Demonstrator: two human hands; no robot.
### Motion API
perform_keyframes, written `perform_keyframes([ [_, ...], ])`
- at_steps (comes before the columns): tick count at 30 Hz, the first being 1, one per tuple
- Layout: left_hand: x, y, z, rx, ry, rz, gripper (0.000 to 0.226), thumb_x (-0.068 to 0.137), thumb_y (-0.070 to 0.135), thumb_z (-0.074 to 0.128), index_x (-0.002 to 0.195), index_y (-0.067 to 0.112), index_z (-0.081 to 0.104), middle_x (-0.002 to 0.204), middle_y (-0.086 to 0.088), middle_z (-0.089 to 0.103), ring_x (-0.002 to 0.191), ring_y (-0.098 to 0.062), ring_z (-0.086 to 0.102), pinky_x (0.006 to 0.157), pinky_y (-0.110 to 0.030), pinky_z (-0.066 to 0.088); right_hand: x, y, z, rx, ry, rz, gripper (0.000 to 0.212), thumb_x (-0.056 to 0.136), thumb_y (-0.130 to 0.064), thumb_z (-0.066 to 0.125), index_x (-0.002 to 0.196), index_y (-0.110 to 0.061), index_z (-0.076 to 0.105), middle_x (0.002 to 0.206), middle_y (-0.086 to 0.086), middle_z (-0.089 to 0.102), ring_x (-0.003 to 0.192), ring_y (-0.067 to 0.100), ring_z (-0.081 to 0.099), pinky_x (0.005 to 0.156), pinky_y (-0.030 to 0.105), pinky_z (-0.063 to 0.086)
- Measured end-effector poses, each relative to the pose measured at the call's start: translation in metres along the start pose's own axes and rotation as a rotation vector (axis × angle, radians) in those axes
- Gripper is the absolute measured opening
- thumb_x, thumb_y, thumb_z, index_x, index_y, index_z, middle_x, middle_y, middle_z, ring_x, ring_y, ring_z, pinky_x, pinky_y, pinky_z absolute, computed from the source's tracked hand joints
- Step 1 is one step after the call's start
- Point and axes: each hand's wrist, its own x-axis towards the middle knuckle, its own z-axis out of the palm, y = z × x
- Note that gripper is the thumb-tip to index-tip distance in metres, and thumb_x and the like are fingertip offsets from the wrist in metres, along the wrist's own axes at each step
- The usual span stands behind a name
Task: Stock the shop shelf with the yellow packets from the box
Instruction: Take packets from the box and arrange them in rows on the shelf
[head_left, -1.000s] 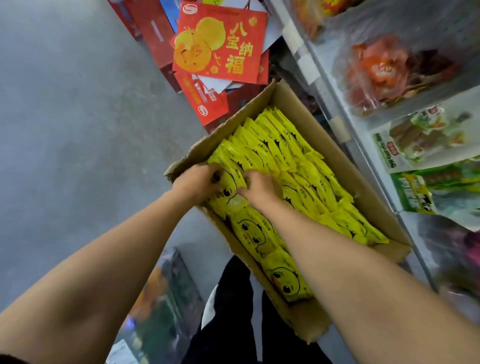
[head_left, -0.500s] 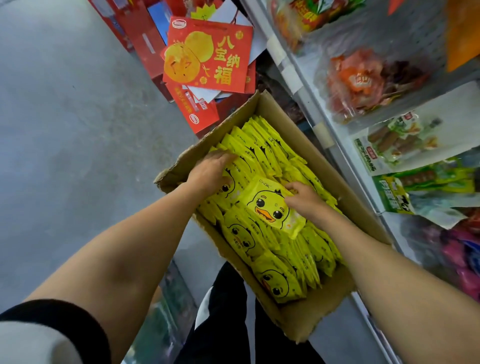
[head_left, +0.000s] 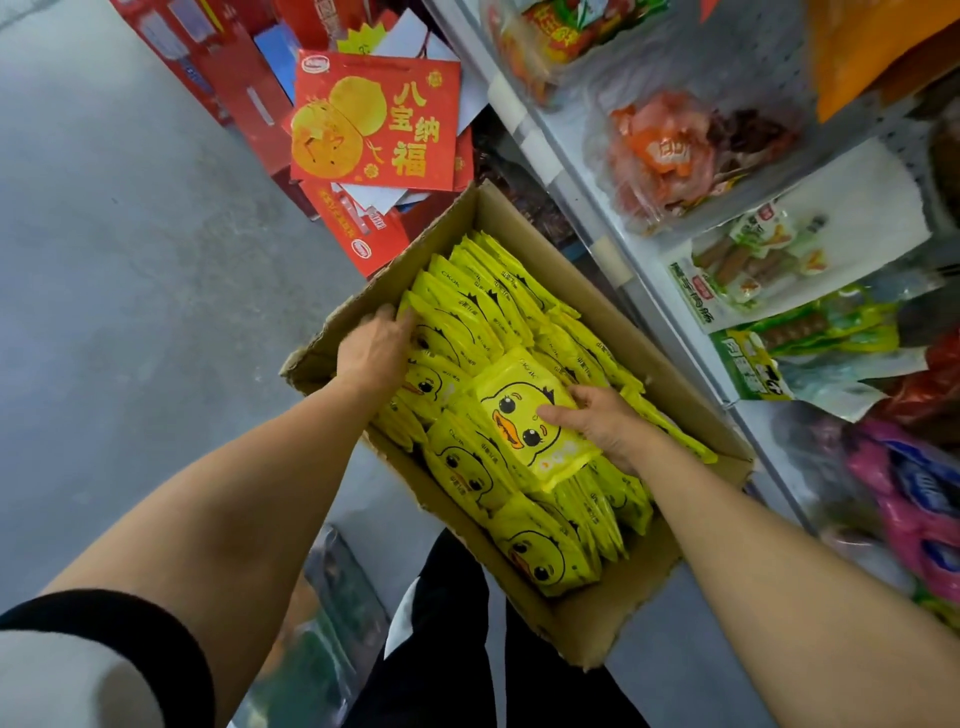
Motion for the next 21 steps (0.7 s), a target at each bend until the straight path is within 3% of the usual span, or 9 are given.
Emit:
perform_keyframes([
  [2, -0.004, -0.002, -0.002, 0.075, -0.024, -0.01, 0.034, 0.087, 0.02, 0.068, 0.12, 0.014, 0.061, 0.11, -0.011, 0.054, 0.104, -0.032, 0.054, 0.075, -0.042, 0.048, -0.005, 0.001, -0.003, 0.039, -0.007, -0.004, 0.044, 0.07, -0.026, 0.087, 0.108, -0.02, 0.065, 0.112, 0.005, 0.071, 0.101, 0.022, 0.07, 0.093, 0.044, 0.055],
  [5, -0.009, -0.002, -0.005, 0.175, 0.02, 0.059, 0.024, 0.088, 0.028, 0.066, 0.107, 0.014, 0.068, 0.11, -0.01, 0.055, 0.109, -0.031, 0.049, 0.086, -0.04, 0.042, -0.015, 0.002, -0.009, 0.075, 0.059, 0.001, 0.039, 0.078, -0.015, 0.081, 0.113, -0.018, 0.062, 0.109, 0.008, 0.072, 0.098, 0.026, 0.07, 0.09, 0.046, 0.056],
  [9, -0.021, 0.001, -0.017, -0.217, -0.132, 0.017, 0.018, 0.093, 0.029, 0.061, 0.089, 0.016, 0.048, 0.099, -0.012, 0.06, 0.087, -0.029, 0.057, 0.066, -0.036, 0.044, -0.037, 0.002, -0.023, 0.127, 0.121, -0.035, 0.023, 0.084, -0.011, 0.076, 0.101, -0.019, 0.064, 0.097, 0.006, 0.073, 0.086, 0.024, 0.072, 0.079, 0.039, 0.059],
  [11, -0.032, 0.004, -0.024, -0.306, -0.162, -0.017, 0.021, 0.095, 0.033, 0.058, 0.096, 0.017, 0.045, 0.099, -0.014, 0.061, 0.081, -0.028, 0.056, 0.064, -0.035, 0.043, -0.051, 0.002, -0.028, 0.17, 0.159, -0.06, 0.021, 0.086, -0.009, 0.073, 0.106, -0.013, 0.065, 0.089, 0.005, 0.073, 0.073, 0.017, 0.072, 0.064, 0.03, 0.059],
  [13, -0.045, 0.007, -0.035, -0.373, -0.135, -0.059, 0.03, 0.096, 0.037, 0.057, 0.113, 0.013, 0.05, 0.109, -0.016, 0.061, 0.092, -0.031, 0.058, 0.072, -0.038, 0.047, -0.066, 0.001, -0.034, 0.208, 0.185, -0.086, 0.02, 0.088, -0.008, 0.071, 0.107, -0.01, 0.066, 0.084, 0.004, 0.073, 0.066, 0.014, 0.072, 0.056, 0.027, 0.058],
  [17, -0.08, 0.027, -0.064, -0.696, -0.125, -0.152, 0.068, 0.085, 0.048, 0.068, 0.133, 0.004, 0.05, 0.13, -0.012, 0.056, 0.113, -0.029, 0.056, 0.083, -0.038, 0.048, -0.101, -0.005, -0.05, 0.243, 0.239, -0.14, 0.016, 0.087, -0.008, 0.072, 0.102, -0.009, 0.068, 0.074, 0.002, 0.075, 0.064, 0.016, 0.073, 0.054, 0.028, 0.057],
  [21, -0.125, 0.07, -0.09, -1.135, -0.246, -0.239, 0.091, 0.078, 0.036, 0.079, 0.149, 0.006, 0.03, 0.149, -0.012, 0.039, 0.132, -0.028, 0.043, 0.088, -0.037, 0.046, -0.146, -0.011, -0.072, 0.262, 0.284, -0.25, 0.022, 0.086, -0.012, 0.074, 0.108, -0.008, 0.07, 0.094, 0.01, 0.076, 0.079, 0.022, 0.074, 0.066, 0.033, 0.06],
])
